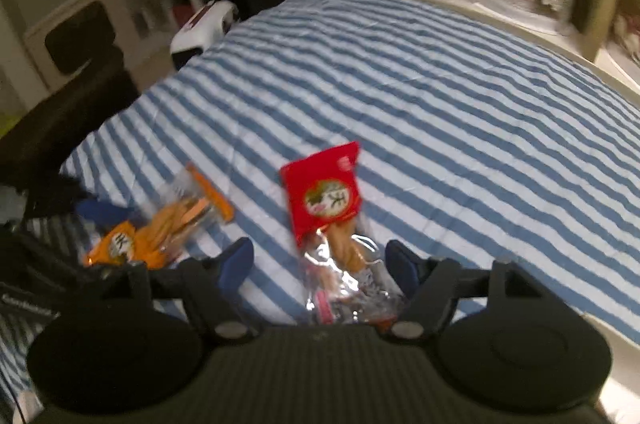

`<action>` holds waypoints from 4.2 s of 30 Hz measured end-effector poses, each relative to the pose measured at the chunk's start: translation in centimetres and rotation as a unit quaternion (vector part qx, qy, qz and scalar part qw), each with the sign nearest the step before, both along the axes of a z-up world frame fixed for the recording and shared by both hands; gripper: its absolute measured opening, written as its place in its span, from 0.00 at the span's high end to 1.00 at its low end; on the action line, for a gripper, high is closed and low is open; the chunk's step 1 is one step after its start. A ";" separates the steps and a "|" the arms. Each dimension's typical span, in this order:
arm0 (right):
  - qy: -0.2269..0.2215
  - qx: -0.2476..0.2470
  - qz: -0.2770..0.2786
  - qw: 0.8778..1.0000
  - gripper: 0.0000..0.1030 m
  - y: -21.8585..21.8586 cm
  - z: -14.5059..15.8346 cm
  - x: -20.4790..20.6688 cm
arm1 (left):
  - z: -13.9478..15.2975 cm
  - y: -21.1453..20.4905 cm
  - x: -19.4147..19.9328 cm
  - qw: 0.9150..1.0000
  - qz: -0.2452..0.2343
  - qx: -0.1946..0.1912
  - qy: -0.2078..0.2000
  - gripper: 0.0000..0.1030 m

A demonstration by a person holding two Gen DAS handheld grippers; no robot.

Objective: Organize snacks
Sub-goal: 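Lift both held packs and carry them over the white tray, then lower both packs into the tray and open both grippers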

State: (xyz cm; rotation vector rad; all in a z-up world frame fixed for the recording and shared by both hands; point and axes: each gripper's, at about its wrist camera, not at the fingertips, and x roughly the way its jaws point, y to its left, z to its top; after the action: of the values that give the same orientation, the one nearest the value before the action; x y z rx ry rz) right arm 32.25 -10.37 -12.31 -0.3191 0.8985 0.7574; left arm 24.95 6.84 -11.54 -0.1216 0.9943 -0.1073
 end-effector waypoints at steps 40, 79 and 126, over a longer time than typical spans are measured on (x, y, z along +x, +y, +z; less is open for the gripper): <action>-0.063 0.093 -0.155 0.982 0.55 -11.5 6.7 -10.8 | 7.3 -4.3 -6.0 0.994 0.017 -0.040 -0.105 0.60; -0.003 0.172 -0.426 0.888 0.55 -32.2 0.3 -8.2 | 3.9 -30.9 2.9 0.967 -0.223 -0.001 -0.123 0.60; 0.076 0.189 -0.461 0.864 0.60 -34.3 -3.1 -6.0 | -1.6 -33.4 4.5 0.938 -0.336 0.047 -0.075 0.42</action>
State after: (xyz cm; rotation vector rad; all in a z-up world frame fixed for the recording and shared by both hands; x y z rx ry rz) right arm 26.24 -44.65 -15.43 0.5172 0.8968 0.0421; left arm 29.44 -26.54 -13.09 0.3165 0.8514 -0.6852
